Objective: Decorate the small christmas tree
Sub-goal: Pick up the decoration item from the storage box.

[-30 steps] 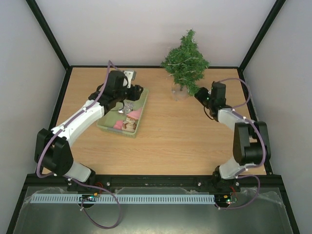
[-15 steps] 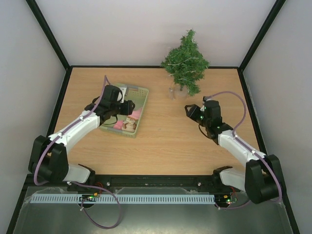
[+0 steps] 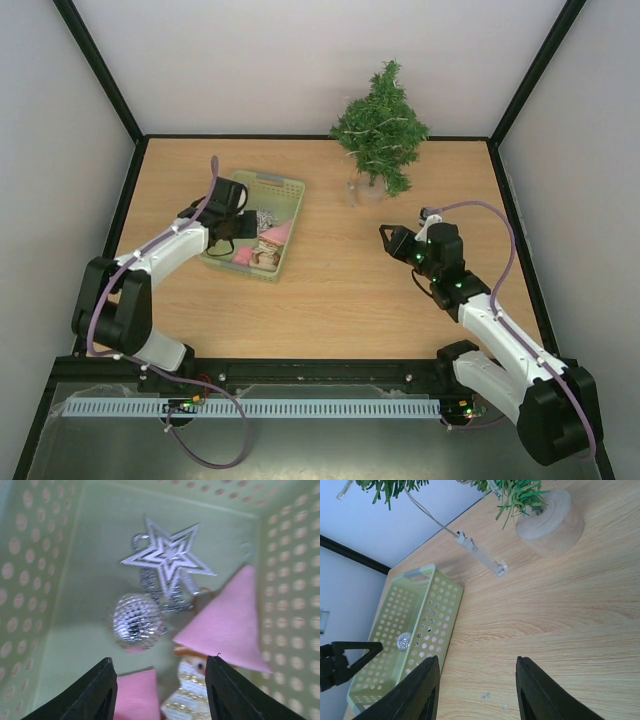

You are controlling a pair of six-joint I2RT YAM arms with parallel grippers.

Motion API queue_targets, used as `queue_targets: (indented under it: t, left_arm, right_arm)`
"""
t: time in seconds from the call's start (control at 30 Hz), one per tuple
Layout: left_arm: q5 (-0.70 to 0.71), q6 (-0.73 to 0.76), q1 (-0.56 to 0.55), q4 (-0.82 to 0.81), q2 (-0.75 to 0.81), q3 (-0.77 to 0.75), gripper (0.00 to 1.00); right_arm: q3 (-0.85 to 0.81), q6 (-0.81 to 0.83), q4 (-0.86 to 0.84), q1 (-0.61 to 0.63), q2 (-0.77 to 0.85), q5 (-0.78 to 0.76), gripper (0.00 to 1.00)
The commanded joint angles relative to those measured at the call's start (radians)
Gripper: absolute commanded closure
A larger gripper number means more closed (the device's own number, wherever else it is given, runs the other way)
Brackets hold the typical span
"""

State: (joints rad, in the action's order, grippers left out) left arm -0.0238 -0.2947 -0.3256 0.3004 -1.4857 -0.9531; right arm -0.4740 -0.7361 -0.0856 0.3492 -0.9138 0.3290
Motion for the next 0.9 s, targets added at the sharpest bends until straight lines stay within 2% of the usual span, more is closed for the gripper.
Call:
queue_targets:
  t: [0.0, 0.17, 0.3, 0.57, 0.87]
  left_arm:
    - [0.13, 0.035, 0.015, 0.075, -0.046, -0.037, 0.47]
    - [0.117, 0.066, 0.037, 0.087, -0.094, -0.064, 0.42]
    - [0.049, 0.071, 0.041, 0.073, -0.141, -0.088, 0.41]
    - [0.034, 0.059, 0.042, 0.054, -0.235, -0.103, 0.41]
    - [0.035, 0.056, 0.042, 0.016, -0.273, -0.11, 0.42]
  right_arm:
    - [-0.008, 0.04, 0.047, 0.007, 0.019, 0.028, 0.6]
    - [-0.03, 0.059, 0.057, 0.007, 0.034, 0.043, 0.59]
    - [-0.043, 0.069, 0.05, 0.007, 0.041, 0.05, 0.59]
    - [-0.057, 0.085, 0.069, 0.007, 0.052, 0.059, 0.59]
    - [-0.067, 0.089, 0.076, 0.007, 0.069, 0.05, 0.59]
